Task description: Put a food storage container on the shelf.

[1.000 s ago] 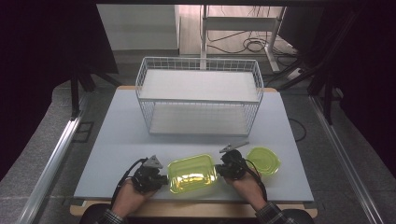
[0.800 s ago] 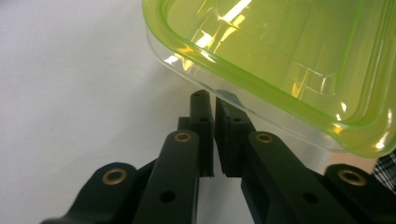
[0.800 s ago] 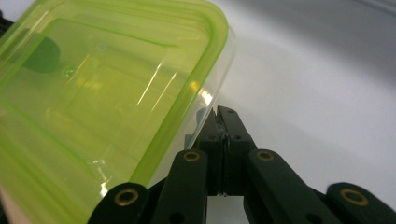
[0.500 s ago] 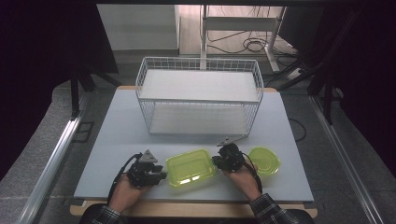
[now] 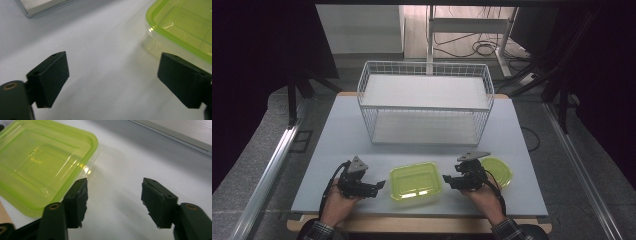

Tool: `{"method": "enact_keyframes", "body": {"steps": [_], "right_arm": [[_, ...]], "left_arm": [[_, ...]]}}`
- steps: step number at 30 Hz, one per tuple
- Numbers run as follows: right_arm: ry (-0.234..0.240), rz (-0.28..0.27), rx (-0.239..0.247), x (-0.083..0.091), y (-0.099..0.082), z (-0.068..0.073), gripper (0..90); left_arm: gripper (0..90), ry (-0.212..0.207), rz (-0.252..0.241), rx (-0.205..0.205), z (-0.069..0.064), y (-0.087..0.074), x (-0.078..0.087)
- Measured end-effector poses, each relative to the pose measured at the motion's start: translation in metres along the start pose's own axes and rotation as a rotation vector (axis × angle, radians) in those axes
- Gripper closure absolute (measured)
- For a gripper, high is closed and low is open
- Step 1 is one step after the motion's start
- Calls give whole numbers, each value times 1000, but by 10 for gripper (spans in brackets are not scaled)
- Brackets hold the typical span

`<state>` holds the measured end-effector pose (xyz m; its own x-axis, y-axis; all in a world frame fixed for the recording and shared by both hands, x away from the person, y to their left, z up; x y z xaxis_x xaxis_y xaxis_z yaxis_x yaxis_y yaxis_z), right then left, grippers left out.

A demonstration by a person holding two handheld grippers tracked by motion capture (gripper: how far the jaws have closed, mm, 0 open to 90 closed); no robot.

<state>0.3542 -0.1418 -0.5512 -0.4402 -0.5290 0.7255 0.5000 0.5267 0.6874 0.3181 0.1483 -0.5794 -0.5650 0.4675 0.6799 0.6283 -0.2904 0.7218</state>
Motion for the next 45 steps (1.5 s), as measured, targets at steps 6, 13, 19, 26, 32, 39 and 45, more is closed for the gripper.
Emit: {"method": "enact_keyframes", "body": {"steps": [6, 13, 19, 26, 32, 39, 45], "right_arm": [[26, -24, -12, 3, 0, 3, 270], [135, -45, -74, 4, 4, 12, 174], [231, 11, -147, -5, 2, 22, 74], [277, 35, -205, -15, 10, 30, 203], [294, 43, -304, -26, 15, 23, 394], [326, 37, -406, -28, 18, 18, 604], [371, 62, -432, -30, 20, 19, 721]], "left_arm": [[60, 0, -27, -30, -2, 1, 1], [60, -10, -29, -37, -3, 1, 0], [61, -14, -11, -50, -5, 0, -2], [63, -12, -4, -51, -6, -1, -3], [64, -12, 1, -53, -6, -2, -4], [65, -12, 3, -59, -6, -2, -4], [67, -5, 12, -69, -6, -3, -4]]}}
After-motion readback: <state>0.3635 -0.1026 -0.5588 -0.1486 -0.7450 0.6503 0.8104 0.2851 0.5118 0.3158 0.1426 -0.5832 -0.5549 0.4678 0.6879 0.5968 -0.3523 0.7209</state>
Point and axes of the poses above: each handheld gripper's, and its own axes: x roughly backward along the jaws, y roughly out of its top, z roughly to its left, the point moved 8 cm from there along -x, roughly forward along the jaws, and after that the axes turned 5 degrees about x, right-handed, at the moved point
